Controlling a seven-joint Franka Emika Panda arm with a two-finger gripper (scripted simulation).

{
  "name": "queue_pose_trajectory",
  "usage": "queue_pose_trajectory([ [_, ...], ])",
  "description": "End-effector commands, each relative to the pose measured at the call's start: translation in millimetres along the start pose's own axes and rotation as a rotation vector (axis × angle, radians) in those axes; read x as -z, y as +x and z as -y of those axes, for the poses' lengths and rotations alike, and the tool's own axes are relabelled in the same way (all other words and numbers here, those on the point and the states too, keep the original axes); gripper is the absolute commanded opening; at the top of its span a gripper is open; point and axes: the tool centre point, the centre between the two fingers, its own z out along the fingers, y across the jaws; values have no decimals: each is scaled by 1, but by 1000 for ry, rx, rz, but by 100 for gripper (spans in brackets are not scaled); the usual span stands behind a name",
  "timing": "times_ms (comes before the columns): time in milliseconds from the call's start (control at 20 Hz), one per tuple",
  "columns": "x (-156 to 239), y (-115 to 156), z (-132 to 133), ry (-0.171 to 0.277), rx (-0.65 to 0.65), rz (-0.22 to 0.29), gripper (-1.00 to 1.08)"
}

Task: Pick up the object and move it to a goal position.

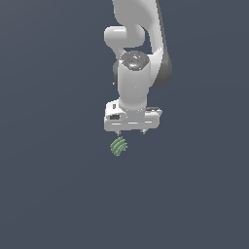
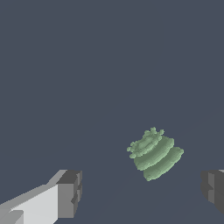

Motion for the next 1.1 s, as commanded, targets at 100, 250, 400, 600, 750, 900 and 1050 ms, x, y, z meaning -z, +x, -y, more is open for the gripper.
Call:
queue_pose_trajectory([
  [100,0,0,1,-1,1,0,100],
  [250,2,0,6,-5,8,0,100],
  [400,3,-1,11,-10,15,0,100],
  [600,3,-1,11,-10,15,0,100],
  [750,2,-1,10,-10,8,0,100],
  [900,0,-1,9,-9,-15,1,100],
  [1050,-3,-2,6,-8,-52,4,100],
])
